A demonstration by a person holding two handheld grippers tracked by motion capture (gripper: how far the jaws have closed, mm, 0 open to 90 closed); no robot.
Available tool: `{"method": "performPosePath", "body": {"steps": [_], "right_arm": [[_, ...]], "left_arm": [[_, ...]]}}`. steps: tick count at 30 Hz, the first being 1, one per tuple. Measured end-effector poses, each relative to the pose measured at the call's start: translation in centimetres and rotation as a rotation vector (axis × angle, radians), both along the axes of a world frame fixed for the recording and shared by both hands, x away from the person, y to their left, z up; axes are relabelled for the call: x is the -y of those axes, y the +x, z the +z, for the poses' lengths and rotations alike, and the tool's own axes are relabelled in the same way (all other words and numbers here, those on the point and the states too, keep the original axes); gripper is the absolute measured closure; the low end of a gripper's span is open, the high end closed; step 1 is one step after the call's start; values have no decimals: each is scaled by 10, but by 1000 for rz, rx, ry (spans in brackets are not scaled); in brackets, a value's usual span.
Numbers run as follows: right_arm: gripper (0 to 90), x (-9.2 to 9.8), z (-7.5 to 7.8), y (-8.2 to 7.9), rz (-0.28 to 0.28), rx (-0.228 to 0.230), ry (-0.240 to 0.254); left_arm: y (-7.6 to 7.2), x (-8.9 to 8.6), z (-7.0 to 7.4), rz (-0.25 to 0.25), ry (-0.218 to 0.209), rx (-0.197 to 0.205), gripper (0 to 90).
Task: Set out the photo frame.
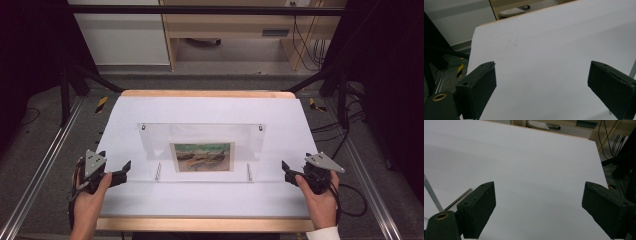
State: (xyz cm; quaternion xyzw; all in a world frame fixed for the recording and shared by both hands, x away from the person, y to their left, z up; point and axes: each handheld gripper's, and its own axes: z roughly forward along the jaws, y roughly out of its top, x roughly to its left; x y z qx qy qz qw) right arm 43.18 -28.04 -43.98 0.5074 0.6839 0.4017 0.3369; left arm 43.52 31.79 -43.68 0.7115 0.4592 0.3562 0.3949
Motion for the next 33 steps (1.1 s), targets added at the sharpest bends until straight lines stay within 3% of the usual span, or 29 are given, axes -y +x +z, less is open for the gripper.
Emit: {"method": "performPosePath", "body": {"steps": [6, 11, 20, 33], "right_arm": [[124, 10, -3, 2, -24, -15, 8], [125, 17, -8, 4, -34, -51, 18], [124, 15, -15, 7, -8, -103, -6], [117, 13, -26, 7, 47, -207, -7]], "left_arm": [[4, -8, -4, 18, 22, -15, 80], [7, -12, -8, 19, 35, -55, 80], [12, -15, -14, 15, 79, -102, 79], [15, -16, -19, 2, 60, -169, 72]]}}
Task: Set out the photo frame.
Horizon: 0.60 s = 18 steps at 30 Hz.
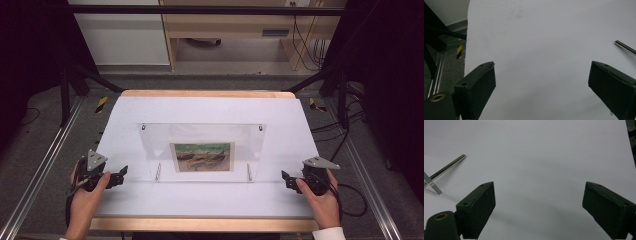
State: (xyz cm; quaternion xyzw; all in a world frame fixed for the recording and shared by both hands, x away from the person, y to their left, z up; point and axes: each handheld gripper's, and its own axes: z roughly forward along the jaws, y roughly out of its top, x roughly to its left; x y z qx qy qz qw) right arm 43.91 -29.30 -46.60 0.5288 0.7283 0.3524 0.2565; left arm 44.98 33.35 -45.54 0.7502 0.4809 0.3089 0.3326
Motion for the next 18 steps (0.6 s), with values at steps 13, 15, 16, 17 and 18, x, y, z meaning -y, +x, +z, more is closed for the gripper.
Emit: {"method": "performPosePath", "body": {"steps": [13, 15, 16, 17, 18], "right_arm": [[115, -3, -4, -1, 27, -38, -2], [115, -4, -5, -1, 26, -47, -1], [115, -4, -5, -1, 26, -50, -2], [115, -3, -5, -1, 30, -46, -7], [115, -3, -5, -2, 31, -44, -9]], "left_arm": [[-1, 3, 1, -27, -112, -52, 69], [-1, 5, 0, -29, -128, -62, 69], [-1, 5, 0, -30, -129, -67, 69], [-1, 6, 0, -30, -131, -65, 69], [-1, 6, 0, -32, -132, -67, 69]]}}
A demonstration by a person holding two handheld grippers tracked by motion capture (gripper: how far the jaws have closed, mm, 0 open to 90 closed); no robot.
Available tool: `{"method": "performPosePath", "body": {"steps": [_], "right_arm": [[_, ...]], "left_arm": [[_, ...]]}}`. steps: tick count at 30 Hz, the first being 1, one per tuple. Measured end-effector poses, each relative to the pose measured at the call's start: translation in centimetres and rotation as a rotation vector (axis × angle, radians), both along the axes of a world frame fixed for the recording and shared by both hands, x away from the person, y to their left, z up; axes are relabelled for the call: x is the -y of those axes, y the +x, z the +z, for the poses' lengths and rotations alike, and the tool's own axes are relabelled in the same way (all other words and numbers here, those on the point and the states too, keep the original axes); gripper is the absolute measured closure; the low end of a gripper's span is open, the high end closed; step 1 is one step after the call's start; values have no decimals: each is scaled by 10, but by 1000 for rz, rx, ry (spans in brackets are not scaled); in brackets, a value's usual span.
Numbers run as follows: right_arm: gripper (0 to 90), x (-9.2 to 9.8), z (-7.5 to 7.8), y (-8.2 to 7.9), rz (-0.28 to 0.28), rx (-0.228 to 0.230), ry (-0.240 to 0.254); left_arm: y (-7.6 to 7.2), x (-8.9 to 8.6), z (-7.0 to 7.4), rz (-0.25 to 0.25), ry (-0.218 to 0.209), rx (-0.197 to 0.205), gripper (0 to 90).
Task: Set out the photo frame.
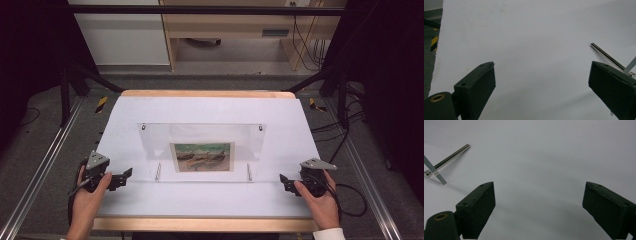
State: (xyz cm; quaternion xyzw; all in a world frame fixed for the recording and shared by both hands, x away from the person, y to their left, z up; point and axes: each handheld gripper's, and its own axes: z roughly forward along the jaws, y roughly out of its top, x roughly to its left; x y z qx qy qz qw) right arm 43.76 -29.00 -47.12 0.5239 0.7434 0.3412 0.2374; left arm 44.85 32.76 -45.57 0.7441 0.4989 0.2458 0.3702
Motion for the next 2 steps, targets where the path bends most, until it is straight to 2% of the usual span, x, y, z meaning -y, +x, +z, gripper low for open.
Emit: {"method": "performPosePath", "body": {"steps": [2], "right_arm": [[118, 0, 0, 0, 1, 1, -1]], "left_arm": [[0, 1, 0, -5, -1, -4, 69]]}}
